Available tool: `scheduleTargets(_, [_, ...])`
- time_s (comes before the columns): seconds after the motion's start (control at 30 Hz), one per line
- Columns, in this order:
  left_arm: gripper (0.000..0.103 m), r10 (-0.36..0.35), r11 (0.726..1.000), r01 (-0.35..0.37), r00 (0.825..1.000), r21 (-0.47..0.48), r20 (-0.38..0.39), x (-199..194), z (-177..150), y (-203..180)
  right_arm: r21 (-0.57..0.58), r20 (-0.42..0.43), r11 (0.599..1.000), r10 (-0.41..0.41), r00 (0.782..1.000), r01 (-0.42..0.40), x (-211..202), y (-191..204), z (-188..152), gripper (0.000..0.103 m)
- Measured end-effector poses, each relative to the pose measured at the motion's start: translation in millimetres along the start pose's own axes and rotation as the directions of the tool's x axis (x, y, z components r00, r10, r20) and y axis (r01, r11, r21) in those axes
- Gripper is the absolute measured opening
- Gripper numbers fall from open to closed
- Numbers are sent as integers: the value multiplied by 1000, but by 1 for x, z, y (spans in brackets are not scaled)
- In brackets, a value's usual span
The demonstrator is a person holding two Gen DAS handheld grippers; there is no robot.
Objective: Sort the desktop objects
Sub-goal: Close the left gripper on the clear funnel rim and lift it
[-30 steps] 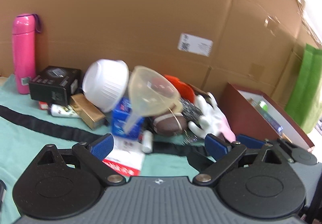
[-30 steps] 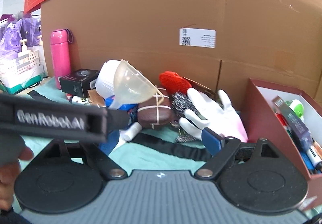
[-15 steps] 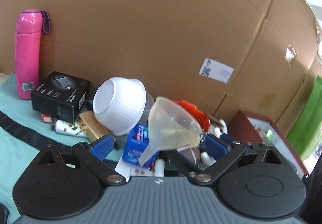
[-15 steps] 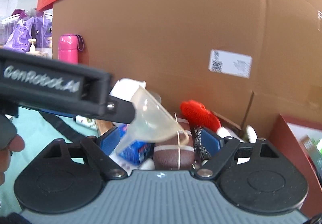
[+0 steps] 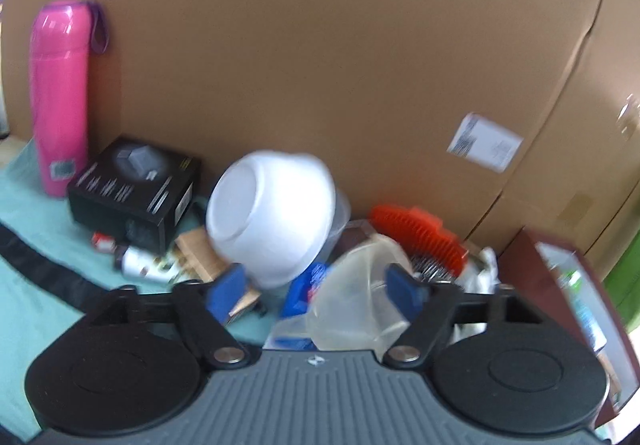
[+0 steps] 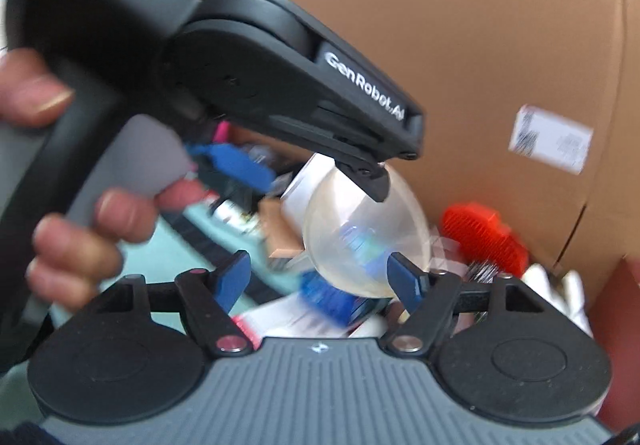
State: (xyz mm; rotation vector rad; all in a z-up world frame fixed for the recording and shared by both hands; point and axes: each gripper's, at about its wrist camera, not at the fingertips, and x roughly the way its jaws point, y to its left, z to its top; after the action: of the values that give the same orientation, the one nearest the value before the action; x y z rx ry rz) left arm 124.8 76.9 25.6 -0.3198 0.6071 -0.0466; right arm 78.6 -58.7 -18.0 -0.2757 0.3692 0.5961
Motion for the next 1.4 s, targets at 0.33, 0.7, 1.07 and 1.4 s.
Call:
scheduleTargets(0.33, [27, 12, 1000, -14, 997, -23, -79, -3, -29, 30, 44, 7, 999, -28, 1000, 27, -26, -3, -14, 72])
scheduleTargets(0.7, [21, 54, 998, -51, 996, 40, -72, -19, -44, 40, 123, -67, 988, -86, 994, 93, -1, -3, -26, 42])
scheduleTargets(1.07, [11, 59, 998, -58, 993, 10, -105, -11, -52, 47, 118, -70, 991, -49, 996, 57, 13, -1, -26, 24])
scheduleTargets(1.4, [4, 62, 998, -61, 991, 14, -121, -14, -58, 47, 112, -71, 993, -32, 997, 40, 7, 3, -28, 20])
